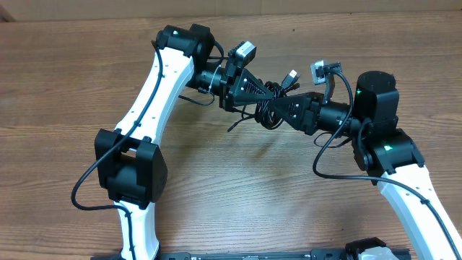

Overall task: Untangle cables
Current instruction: 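Move the right gripper up toward the bundle held by the left gripper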

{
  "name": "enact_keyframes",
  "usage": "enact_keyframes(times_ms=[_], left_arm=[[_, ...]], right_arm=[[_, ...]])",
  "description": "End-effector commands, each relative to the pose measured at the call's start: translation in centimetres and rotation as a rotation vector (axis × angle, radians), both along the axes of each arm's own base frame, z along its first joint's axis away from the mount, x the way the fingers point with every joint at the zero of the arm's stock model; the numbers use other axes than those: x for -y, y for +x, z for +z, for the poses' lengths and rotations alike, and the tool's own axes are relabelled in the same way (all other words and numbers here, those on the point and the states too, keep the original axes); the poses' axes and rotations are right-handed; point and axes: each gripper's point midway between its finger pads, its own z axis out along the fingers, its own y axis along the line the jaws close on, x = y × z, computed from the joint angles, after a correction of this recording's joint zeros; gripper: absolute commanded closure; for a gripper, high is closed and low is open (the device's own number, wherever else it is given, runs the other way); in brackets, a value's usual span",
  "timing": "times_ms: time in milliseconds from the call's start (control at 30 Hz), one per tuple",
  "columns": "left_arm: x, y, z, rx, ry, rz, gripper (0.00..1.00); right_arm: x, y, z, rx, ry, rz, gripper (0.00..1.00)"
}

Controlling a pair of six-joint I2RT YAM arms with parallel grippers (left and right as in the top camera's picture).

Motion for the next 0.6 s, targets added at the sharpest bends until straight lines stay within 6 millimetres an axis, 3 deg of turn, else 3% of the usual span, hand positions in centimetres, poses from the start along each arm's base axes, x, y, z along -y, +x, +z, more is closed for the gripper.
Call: enact_keyframes(times_ms=[0, 567], left_arm=[[-0.4, 0.4, 1.4, -0.012, -0.045, 0.019, 0.96], [-0.4, 0.4, 1.4, -0.079, -0.023, 0.019, 0.96]], right_arm=[[0.7, 0.8, 0.6, -0.005, 0.008, -0.036, 0.70], [-0.3, 0.0, -0.5, -0.060, -0.014, -0.020, 0.71]])
